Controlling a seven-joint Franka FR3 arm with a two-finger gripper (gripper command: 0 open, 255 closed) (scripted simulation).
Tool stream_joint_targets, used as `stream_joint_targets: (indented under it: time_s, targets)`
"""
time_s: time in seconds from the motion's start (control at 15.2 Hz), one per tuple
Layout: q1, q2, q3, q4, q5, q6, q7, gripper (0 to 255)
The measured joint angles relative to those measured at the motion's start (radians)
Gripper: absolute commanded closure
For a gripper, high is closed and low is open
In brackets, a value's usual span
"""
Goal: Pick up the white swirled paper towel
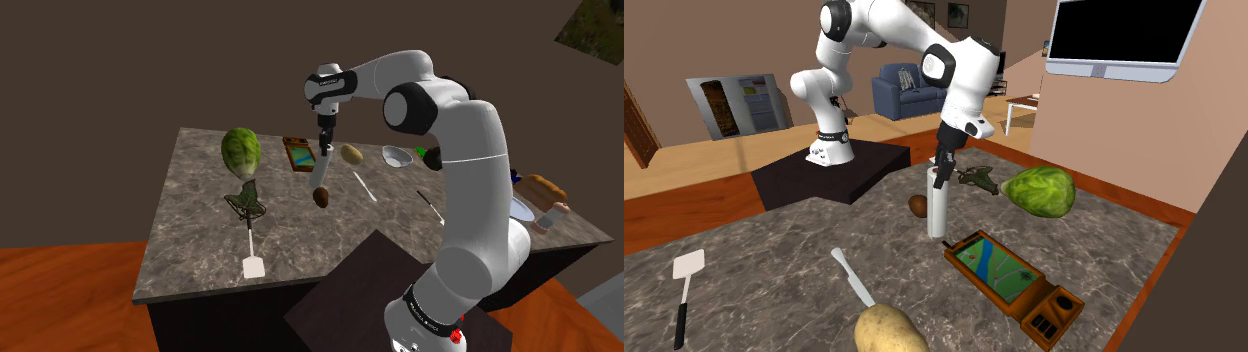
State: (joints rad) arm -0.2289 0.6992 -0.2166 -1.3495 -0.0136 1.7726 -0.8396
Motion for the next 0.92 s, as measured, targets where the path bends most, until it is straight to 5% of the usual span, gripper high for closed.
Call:
stream_joint_targets:
  time_s: [0.92]
  targets:
    - [0.000, -0.020, -0.003, 0.035, -0.003, -0.054, -0.005, 255]
